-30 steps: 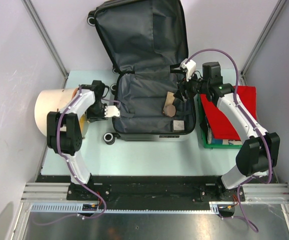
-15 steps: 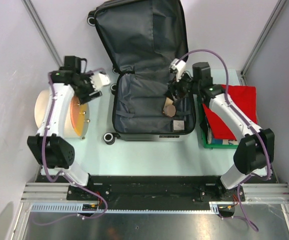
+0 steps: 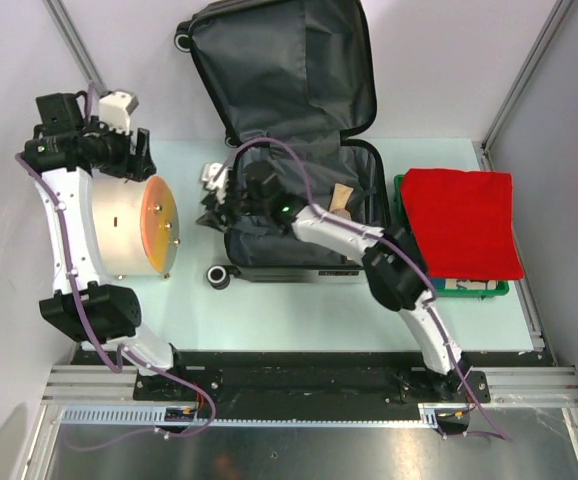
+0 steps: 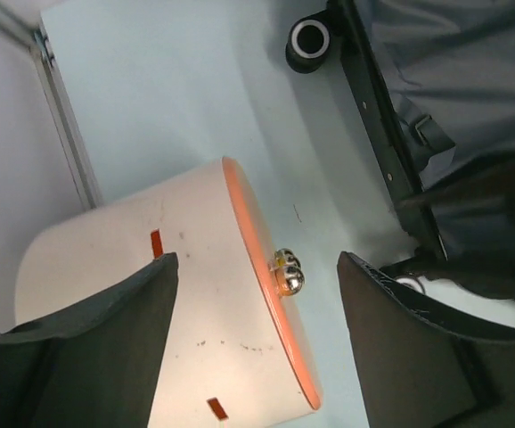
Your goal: Open, take out, and arrange the luggage
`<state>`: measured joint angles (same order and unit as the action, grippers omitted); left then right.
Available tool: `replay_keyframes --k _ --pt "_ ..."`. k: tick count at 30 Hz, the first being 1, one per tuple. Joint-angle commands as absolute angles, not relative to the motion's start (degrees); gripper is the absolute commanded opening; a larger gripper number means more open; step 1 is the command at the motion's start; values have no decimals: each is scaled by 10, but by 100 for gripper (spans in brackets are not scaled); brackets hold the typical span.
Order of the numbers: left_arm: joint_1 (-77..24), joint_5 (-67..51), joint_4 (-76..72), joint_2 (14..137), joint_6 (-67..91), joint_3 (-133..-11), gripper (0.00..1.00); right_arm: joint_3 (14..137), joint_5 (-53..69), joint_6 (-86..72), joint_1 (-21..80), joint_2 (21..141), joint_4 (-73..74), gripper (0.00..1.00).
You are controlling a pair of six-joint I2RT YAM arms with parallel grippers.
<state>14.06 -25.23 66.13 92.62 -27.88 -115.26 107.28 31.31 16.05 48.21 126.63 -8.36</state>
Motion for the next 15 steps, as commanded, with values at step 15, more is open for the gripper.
replay_keyframes --k 15 --pt "250 -181 644 968 -121 -1168 83 1315 280 259 558 1470 -58 57"
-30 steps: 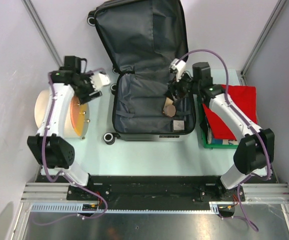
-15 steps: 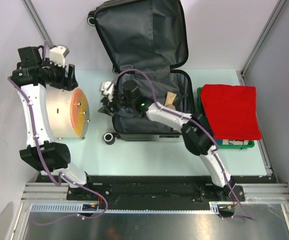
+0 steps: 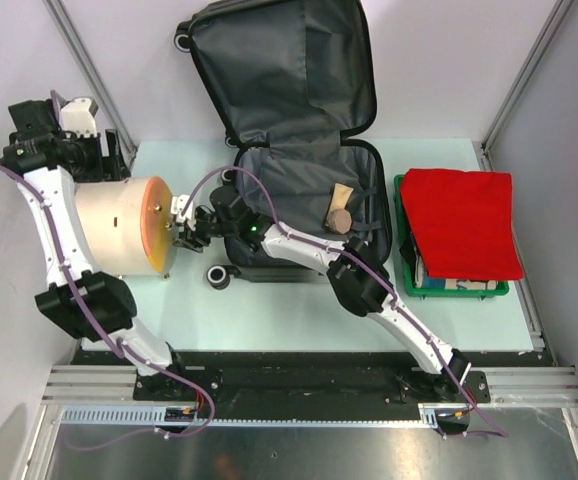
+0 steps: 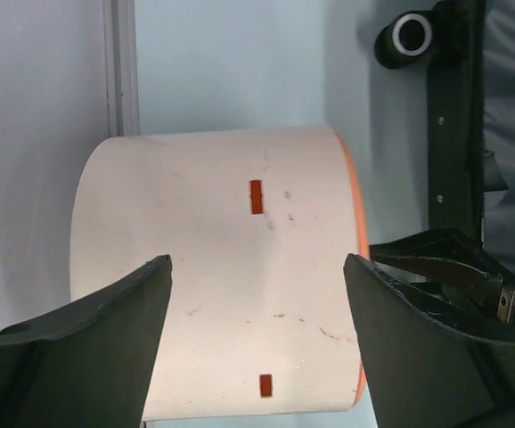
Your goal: Open, take out, and arrange the luggage
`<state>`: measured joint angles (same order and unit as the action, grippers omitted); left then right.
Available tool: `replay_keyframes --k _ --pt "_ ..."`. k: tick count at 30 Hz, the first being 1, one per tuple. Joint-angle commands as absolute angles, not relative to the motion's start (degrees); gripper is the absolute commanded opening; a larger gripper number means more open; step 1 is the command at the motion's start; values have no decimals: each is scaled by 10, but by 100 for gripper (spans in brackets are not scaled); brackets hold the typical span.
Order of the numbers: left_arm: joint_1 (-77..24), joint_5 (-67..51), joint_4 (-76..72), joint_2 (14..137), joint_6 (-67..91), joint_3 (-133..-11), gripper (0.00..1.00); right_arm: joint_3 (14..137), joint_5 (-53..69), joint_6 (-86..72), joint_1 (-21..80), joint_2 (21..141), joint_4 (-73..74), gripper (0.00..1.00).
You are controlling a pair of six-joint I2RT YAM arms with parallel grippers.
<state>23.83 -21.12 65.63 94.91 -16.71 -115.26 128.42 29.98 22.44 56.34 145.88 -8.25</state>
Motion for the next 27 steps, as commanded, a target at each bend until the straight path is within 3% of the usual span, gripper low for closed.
replay_keyframes --k 1,10,27 --pt "254 -185 644 972 -116 -1169 84 1315 280 267 558 1475 -52 59" --pt "313 -239 641 1024 -100 -1164 94 1303 302 279 545 1497 -55 69" --pt "294 -290 640 981 -177 -986 86 1366 321 261 549 1563 -83 61"
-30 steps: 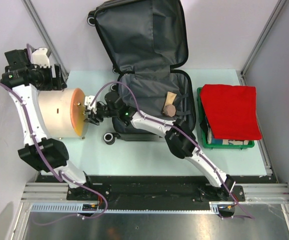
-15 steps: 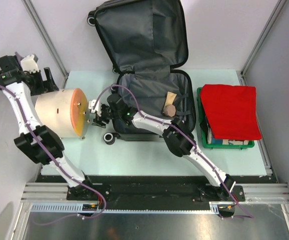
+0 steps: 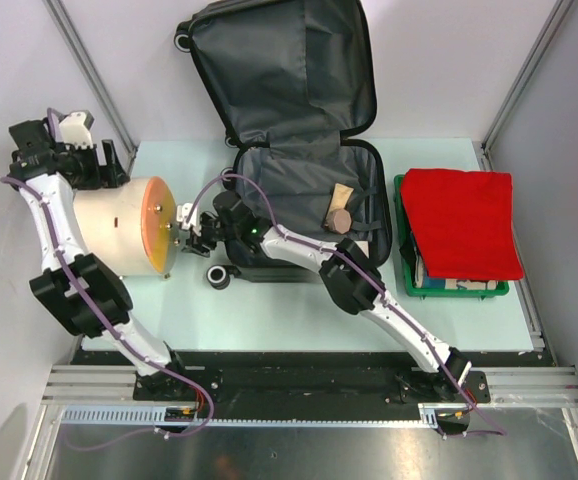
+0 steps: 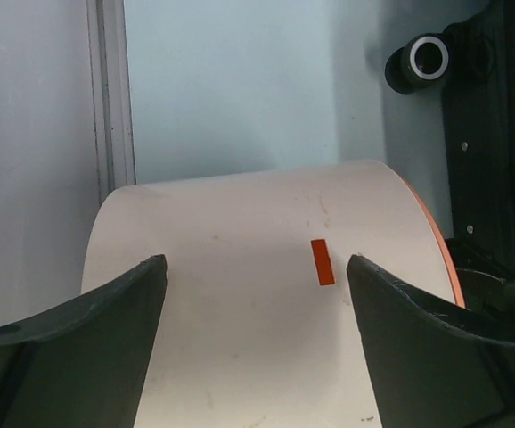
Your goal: Open, take out, and arrange the luggage
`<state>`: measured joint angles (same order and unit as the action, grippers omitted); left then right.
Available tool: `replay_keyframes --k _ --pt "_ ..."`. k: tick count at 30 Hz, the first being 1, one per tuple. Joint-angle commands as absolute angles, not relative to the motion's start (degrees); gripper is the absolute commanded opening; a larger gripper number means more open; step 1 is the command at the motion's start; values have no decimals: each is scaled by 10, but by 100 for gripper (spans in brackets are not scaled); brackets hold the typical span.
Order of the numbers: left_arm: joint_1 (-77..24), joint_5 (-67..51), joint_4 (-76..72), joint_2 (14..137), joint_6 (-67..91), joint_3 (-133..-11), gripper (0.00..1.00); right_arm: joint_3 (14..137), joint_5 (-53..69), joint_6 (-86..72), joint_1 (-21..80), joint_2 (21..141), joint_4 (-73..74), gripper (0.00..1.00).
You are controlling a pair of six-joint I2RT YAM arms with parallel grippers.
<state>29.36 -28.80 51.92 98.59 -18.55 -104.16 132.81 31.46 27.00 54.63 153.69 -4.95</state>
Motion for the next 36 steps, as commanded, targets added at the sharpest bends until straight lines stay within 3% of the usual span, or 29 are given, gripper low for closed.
replay_keyframes --k 1,12,17,25,30,31,32,36 --pt "294 -290 637 979 -176 -981 86 1371 320 258 550 1571 -90 60" --pt "293 -293 630 948 -188 -942 86 1410 296 276 568 1606 -91 54" --pt "290 -301 629 940 -207 -922 86 1445 331 337 570 1605 47 55" --pt "280 -324 628 924 -221 -896 85 1441 339 362 570 1597 92 52" --pt "279 -329 628 914 -225 -880 85 1436 311 358 575 1597 78 43" --pt "279 -328 628 913 -225 -880 85 1434 305 353 575 1597 70 38" --pt "278 -328 627 913 -225 -880 85 1430 295 342 576 1596 62 17" --pt "278 -317 626 917 -226 -888 85 1429 256 370 577 1592 66 5"
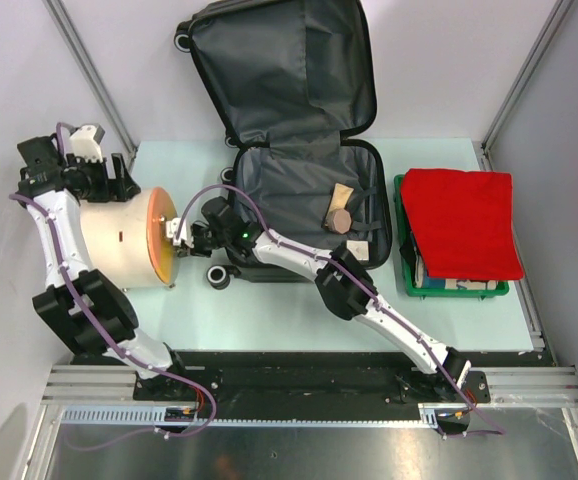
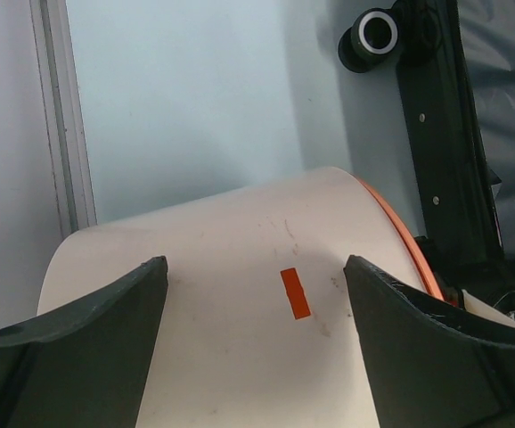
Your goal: Open, take out, and arrange the luggage
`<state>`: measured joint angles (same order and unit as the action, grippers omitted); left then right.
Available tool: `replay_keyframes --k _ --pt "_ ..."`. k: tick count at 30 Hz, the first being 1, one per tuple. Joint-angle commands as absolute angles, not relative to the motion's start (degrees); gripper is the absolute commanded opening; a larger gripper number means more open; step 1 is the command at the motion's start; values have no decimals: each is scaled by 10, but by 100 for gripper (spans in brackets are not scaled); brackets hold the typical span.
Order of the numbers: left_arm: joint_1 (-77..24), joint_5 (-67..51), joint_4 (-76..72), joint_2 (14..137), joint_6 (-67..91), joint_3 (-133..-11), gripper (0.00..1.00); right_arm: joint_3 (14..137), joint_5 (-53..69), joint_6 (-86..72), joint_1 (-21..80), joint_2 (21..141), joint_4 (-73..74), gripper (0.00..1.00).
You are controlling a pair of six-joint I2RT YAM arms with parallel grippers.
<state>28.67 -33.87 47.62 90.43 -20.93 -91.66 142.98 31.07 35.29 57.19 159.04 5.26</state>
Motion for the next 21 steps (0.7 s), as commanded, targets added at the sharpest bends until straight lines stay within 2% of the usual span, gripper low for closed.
replay_keyframes --k 1,3,10,21 --pt "278 -313 626 919 -226 -889 85 1429 249 377 577 1590 80 4" --pt "279 -309 626 924 -226 -895 85 1418 237 396 574 1572 100 0" --pt "278 -296 618 943 -214 -911 84 1256 195 466 569 1458 70 0" --pt "279 -274 609 954 -204 -921 83 1223 184 513 546 1408 167 1"
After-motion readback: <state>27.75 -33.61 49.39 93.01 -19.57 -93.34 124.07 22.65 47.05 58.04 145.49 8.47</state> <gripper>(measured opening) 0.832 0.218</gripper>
